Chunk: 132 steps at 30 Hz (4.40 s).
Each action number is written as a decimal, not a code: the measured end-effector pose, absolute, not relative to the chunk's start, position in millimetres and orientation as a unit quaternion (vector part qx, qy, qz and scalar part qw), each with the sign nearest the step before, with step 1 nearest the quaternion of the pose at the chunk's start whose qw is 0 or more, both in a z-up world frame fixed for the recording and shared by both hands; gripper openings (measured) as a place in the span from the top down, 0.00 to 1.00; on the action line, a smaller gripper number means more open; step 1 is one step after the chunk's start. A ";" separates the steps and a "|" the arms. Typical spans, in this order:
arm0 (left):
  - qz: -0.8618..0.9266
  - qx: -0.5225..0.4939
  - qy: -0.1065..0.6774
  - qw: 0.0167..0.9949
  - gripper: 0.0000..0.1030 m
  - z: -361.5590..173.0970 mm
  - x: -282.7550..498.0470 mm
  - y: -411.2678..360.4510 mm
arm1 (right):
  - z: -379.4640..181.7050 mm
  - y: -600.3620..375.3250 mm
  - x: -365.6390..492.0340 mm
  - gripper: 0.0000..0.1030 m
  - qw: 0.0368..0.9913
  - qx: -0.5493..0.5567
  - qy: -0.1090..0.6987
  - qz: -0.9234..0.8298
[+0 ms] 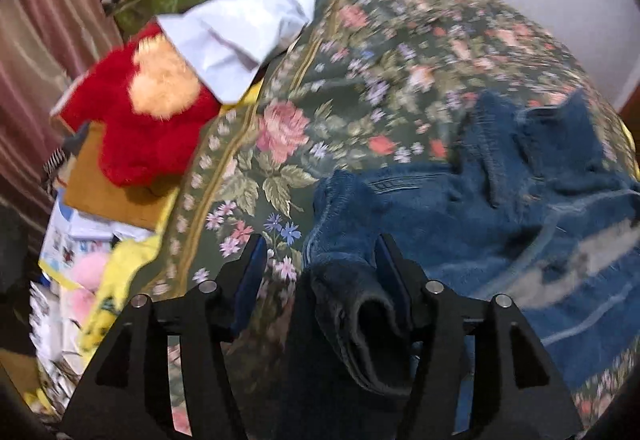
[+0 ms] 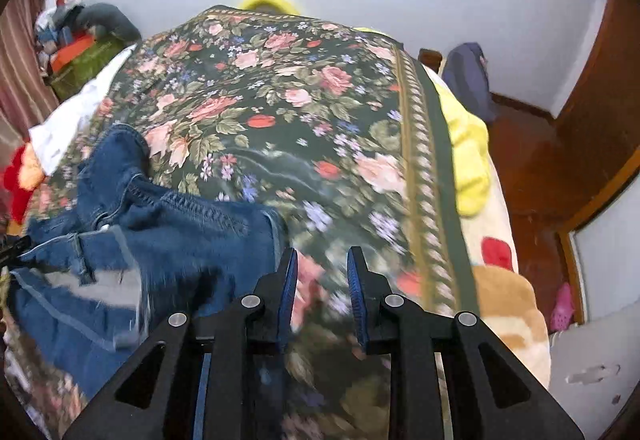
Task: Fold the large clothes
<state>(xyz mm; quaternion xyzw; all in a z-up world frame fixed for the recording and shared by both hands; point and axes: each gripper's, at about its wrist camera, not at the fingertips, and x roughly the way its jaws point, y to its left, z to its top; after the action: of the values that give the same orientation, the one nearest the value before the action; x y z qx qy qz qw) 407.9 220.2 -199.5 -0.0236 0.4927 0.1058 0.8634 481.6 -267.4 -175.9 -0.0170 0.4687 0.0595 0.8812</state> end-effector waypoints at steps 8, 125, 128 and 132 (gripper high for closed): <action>0.084 0.042 0.435 0.895 0.22 -136.4 354.9 194.0 | -146.5 -292.3 421.3 0.80 0.888 -0.006 0.453 0.075; -0.010 -0.371 0.473 0.799 0.08 -272.6 292.2 201.2 | -173.3 -88.9 352.0 0.80 0.845 -0.215 0.433 0.227; -0.010 -0.437 0.452 0.778 0.08 -290.8 301.2 209.0 | -197.9 -75.4 367.3 0.80 0.831 -0.218 0.457 0.230; -0.024 -0.498 0.405 0.766 0.08 -304.9 315.4 219.7 | -238.4 -71.1 394.0 0.80 0.794 -0.181 0.525 0.248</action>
<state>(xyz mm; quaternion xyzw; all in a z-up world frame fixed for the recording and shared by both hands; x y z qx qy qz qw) 315.4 219.7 -304.9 -0.4981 0.4049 -0.0242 0.7664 394.0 -71.1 -238.4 -0.1815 0.5249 0.2479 0.7938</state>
